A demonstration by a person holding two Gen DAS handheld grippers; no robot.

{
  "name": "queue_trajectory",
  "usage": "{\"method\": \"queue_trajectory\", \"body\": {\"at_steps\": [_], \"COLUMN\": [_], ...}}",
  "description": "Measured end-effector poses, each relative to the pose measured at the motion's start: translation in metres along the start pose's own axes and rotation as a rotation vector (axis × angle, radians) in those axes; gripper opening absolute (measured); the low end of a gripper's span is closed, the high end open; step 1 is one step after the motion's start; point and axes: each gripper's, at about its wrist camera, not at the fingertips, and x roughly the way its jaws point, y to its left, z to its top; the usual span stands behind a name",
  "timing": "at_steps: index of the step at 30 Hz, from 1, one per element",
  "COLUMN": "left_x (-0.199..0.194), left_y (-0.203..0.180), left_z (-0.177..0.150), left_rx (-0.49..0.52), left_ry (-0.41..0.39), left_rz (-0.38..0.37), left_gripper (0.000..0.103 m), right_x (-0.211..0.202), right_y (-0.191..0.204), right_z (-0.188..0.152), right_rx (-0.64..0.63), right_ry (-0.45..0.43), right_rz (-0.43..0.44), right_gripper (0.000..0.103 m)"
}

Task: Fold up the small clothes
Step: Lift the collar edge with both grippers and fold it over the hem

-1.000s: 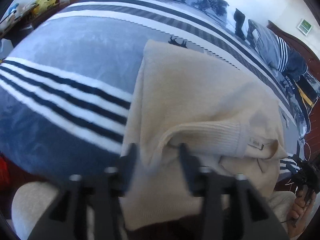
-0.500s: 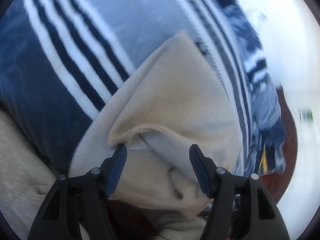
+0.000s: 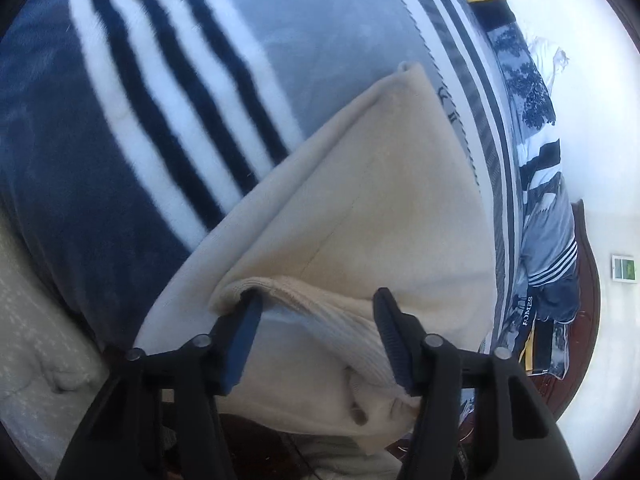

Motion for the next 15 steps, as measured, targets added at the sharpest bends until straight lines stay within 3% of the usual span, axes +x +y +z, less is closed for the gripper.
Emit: {"method": "queue_trajectory", "body": {"at_steps": [3, 6, 8, 10, 11, 12, 15], "left_x": [-0.001, 0.002, -0.001, -0.004, -0.008, -0.015, -0.047], "left_y": [0.005, -0.01, -0.012, -0.006, -0.002, 0.003, 0.017], "left_z": [-0.002, 0.001, -0.003, -0.007, -0.01, -0.015, -0.04], "left_rx": [-0.037, 0.006, 0.052, 0.07, 0.074, 0.1, 0.207], "left_ry": [-0.02, -0.018, -0.019, -0.002, -0.007, -0.009, -0.062], "left_rz": [-0.014, 0.03, 0.088, 0.07, 0.06, 0.039, -0.09], "left_gripper": [0.05, 0.044, 0.016, 0.007, 0.005, 0.004, 0.004], "right_x": [-0.003, 0.006, 0.008, 0.01, 0.01, 0.009, -0.007], "right_y": [-0.015, -0.017, -0.006, 0.002, 0.003, 0.003, 0.003], "right_z": [-0.01, -0.007, -0.005, -0.005, -0.004, -0.006, -0.015], "right_rx": [0.022, 0.062, -0.017, -0.062, -0.066, -0.072, -0.094], "right_ry": [-0.027, -0.017, -0.03, -0.03, -0.025, -0.015, -0.02], "right_rz": [0.085, 0.165, 0.116, 0.043, 0.039, 0.04, 0.036], "right_gripper": [0.028, 0.035, 0.035, 0.028, 0.014, 0.007, 0.005]}}
